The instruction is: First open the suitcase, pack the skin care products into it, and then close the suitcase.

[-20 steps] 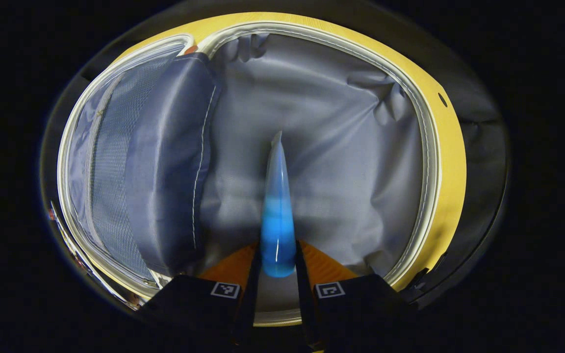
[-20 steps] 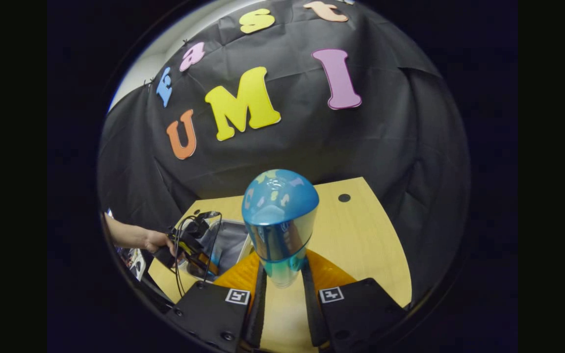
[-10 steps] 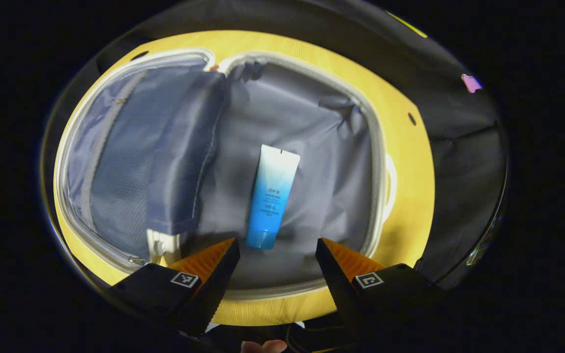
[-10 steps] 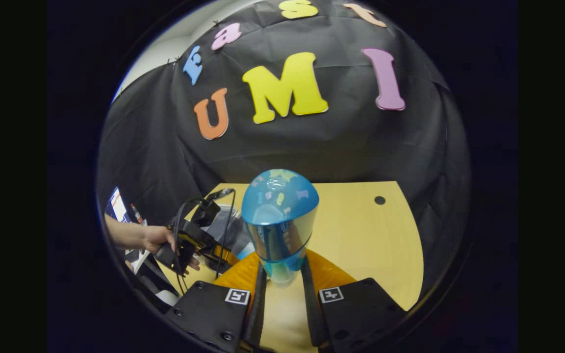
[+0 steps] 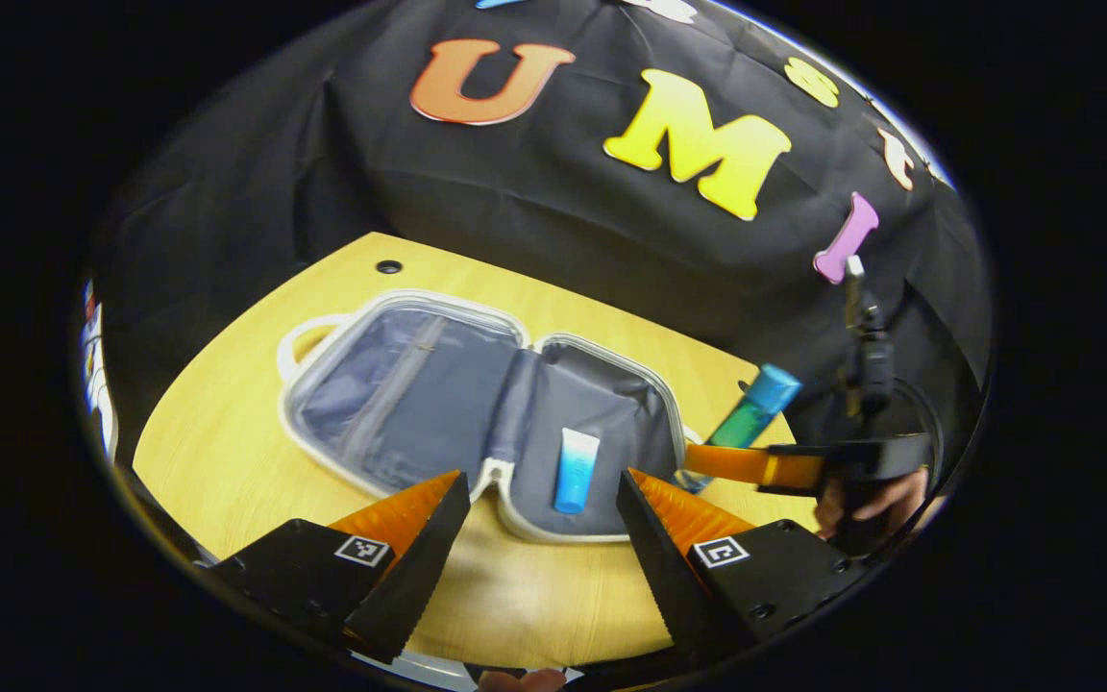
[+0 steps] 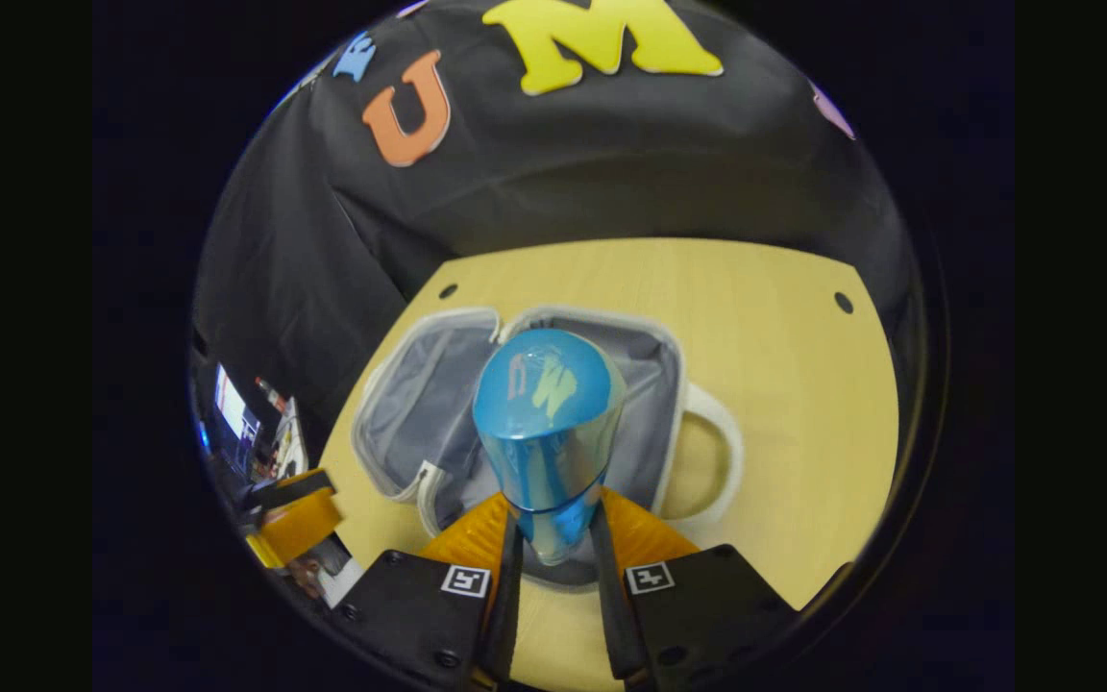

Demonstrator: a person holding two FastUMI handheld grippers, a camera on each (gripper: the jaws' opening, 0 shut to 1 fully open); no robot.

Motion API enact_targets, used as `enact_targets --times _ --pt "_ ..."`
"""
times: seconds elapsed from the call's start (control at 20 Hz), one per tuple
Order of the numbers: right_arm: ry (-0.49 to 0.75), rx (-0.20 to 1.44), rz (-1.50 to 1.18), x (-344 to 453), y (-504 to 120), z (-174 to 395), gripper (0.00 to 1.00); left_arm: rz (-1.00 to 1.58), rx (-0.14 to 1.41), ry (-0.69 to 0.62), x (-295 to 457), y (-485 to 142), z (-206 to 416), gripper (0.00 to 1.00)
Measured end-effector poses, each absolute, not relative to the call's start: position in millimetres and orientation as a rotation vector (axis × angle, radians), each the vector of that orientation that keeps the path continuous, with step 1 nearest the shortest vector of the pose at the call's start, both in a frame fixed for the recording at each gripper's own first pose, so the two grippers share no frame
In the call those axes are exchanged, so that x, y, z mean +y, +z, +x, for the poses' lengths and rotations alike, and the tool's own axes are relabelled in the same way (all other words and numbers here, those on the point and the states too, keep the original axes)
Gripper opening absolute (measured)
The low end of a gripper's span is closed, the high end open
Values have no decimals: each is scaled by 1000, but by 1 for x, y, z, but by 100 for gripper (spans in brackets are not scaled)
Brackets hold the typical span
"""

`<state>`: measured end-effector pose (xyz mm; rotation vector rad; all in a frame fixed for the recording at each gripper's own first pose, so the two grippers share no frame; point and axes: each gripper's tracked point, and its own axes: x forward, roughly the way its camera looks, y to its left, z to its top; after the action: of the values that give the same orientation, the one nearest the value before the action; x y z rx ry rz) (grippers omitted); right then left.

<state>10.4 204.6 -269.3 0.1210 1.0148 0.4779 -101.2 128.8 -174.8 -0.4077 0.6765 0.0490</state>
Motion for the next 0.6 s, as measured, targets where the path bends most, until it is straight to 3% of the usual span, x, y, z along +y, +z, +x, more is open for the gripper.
enact_targets --times 0.2,0.35,0.6 --pt "431 1113 25 217 -315 6 31 -418 704 122 177 -190 -154 99" --pt "353 1191 24 214 -335 5 35 -458 738 163 198 -207 -182 99" --pt "299 1213 -9 215 -344 11 35 -497 745 199 218 -214 -190 99"
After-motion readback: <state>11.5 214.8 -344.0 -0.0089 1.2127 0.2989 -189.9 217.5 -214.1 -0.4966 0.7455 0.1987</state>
